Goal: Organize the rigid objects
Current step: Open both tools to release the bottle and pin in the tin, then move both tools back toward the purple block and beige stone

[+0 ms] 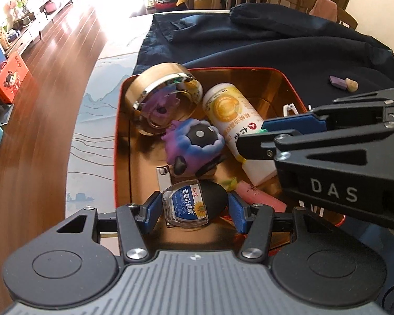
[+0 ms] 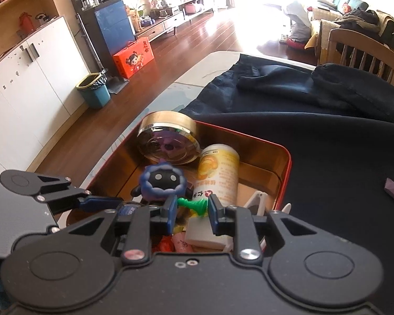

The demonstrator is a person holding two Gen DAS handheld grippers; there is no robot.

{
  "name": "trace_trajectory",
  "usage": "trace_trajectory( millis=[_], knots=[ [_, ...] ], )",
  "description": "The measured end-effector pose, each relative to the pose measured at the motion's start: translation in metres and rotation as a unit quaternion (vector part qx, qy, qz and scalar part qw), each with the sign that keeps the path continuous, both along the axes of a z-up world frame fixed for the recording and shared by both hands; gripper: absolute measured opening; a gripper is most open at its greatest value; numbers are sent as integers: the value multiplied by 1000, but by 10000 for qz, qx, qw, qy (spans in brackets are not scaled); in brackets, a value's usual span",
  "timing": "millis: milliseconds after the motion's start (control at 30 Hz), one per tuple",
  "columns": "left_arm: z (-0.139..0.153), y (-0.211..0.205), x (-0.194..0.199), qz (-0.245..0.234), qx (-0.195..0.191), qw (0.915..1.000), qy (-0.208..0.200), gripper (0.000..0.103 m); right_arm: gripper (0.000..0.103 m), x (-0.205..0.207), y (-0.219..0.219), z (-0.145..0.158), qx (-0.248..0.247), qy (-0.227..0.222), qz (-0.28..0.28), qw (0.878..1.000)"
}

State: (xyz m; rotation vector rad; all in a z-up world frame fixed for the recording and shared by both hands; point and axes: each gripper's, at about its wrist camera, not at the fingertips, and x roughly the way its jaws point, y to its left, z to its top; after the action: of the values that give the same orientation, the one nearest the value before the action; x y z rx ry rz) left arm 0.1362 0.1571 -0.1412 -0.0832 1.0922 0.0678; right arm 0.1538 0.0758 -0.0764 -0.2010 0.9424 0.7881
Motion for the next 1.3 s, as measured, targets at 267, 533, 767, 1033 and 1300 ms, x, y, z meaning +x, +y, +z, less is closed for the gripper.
trace_trajectory(
  millis=[267, 533, 767, 1033, 1300],
  knots=[
    [-4, -7, 3, -69, 22, 9999, 149, 54, 28, -1, -2, 1, 18, 29, -64, 10000],
    [-1, -6, 0, 55, -102, 9997, 213, 61, 30, -8, -7, 9, 103, 58, -48, 9999],
    [10, -7, -8, 110, -170, 9998, 65, 64, 37, -16, -16, 19, 214, 25, -70, 9997],
    [28, -8, -23, 216, -263, 9991, -236, 65, 42, -29, -33, 33, 355, 0, -81, 9993],
    [47, -18, -39, 226, -290, 9977, -563, 71, 58, -41, -61, 50, 632, -52, -218, 9977]
  ],
)
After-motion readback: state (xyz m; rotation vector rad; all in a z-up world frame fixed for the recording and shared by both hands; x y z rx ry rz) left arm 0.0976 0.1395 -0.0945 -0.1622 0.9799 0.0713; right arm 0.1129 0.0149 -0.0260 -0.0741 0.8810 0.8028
